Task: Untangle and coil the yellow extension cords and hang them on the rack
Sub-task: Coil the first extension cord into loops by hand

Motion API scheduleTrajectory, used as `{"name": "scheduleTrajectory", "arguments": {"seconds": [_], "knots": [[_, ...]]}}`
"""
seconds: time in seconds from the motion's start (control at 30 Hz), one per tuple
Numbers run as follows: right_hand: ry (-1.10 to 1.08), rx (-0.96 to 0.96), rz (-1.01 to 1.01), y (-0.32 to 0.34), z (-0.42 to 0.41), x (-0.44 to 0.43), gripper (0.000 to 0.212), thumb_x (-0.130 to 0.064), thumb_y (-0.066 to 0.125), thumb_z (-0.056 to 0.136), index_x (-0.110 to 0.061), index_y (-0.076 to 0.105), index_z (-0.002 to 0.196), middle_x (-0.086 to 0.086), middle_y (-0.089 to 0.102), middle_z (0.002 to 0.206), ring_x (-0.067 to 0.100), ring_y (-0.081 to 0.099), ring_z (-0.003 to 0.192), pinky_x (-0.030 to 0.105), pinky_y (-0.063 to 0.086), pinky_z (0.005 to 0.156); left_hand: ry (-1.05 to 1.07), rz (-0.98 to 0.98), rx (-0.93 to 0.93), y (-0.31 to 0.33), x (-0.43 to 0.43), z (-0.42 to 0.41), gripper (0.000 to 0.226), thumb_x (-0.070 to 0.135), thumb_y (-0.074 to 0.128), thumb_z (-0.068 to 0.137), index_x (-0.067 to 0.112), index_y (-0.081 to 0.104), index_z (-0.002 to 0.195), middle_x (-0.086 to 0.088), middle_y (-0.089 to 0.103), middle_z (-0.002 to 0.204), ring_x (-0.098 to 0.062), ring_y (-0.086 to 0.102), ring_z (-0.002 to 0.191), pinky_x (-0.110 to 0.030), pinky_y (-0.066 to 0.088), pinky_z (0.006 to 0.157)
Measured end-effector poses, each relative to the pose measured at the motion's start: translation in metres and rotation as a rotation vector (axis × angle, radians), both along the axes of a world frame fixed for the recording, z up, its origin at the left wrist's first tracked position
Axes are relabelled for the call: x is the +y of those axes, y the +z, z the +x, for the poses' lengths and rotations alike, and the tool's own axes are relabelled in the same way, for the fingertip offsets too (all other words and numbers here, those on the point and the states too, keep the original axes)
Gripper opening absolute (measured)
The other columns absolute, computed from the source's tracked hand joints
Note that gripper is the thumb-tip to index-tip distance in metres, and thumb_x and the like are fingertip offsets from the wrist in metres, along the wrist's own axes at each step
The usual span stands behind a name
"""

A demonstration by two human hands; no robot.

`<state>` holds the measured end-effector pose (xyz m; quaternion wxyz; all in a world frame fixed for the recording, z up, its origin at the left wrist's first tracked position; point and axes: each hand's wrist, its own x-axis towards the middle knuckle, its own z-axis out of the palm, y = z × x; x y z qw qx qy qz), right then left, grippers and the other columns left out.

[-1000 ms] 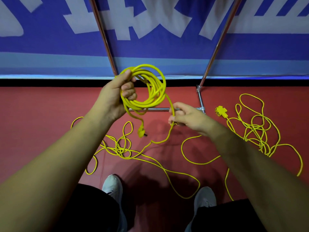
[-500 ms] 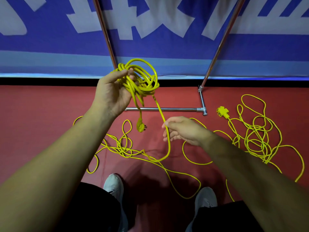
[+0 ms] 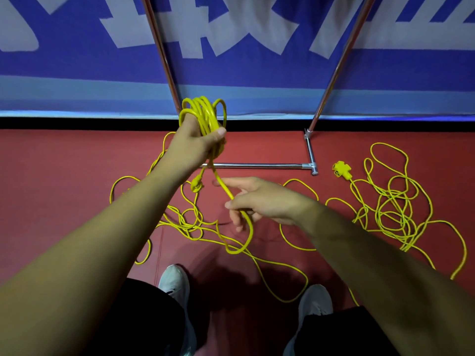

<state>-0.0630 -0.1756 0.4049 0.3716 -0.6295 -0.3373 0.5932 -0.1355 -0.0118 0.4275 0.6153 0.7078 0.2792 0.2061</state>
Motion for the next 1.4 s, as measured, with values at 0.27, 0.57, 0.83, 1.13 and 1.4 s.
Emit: {"name": "scheduleTrajectory", "arguments": {"seconds": [0.27,0.57,0.83,1.13,1.4], "knots": [[0.064,-0.162,0.081,0.015,0.028,-0.006,0.042,0.003,0.055,0.087,-0.006,0.059,0.128,0.007,0.061,0.067,0.017,0.047,0.052,0.028,0.037,0.051,-0.393,0.584,0.337,-0.007,-0.012,-0.002,0.026,0.012,0.067,0.092,0.013,0.042,0.095,0.000,0.050,0.086,-0.021,0.046,0.084,-0.031,0.031,0.070],[0.025,-0.374,0.200,0.026,0.056,-0.013,0.031,0.013,0.055,0.084,-0.006,0.057,0.108,0.010,0.073,0.077,0.024,0.046,0.052,0.030,0.035,0.049,-0.635,0.324,0.567,-0.007,-0.018,-0.004,0.017,0.000,0.061,0.089,0.013,0.054,0.082,0.001,0.064,0.067,-0.015,0.057,0.054,-0.027,0.046,0.049],[-0.084,-0.627,0.218,0.024,0.065,-0.013,0.017,0.000,0.071,0.079,-0.012,0.062,0.088,-0.004,0.069,0.067,0.003,0.059,0.058,0.034,0.050,0.063,-0.753,0.030,0.543,0.002,-0.026,-0.009,0.027,0.022,0.062,0.095,-0.004,0.058,0.089,-0.006,0.064,0.066,-0.014,0.051,0.050,-0.020,0.039,0.043],[0.071,-0.859,0.216,0.015,0.071,-0.016,0.006,-0.022,0.068,0.088,-0.020,0.064,0.085,-0.009,0.054,0.064,0.002,0.047,0.061,0.021,0.037,0.060,-0.612,0.242,0.516,0.003,-0.011,-0.005,0.017,0.020,0.064,0.056,0.012,0.056,0.069,0.000,0.054,0.057,-0.014,0.046,0.050,-0.024,0.037,0.049],[-0.002,-0.628,0.202,-0.004,0.091,-0.026,0.013,-0.011,0.060,0.092,-0.023,0.062,0.088,0.004,0.071,0.084,0.036,0.063,0.084,0.055,0.051,0.079,-0.599,0.199,0.497,-0.001,0.003,-0.013,0.017,0.019,0.060,0.058,0.006,0.060,0.069,-0.002,0.055,0.056,-0.016,0.047,0.048,-0.024,0.038,0.051]]}}
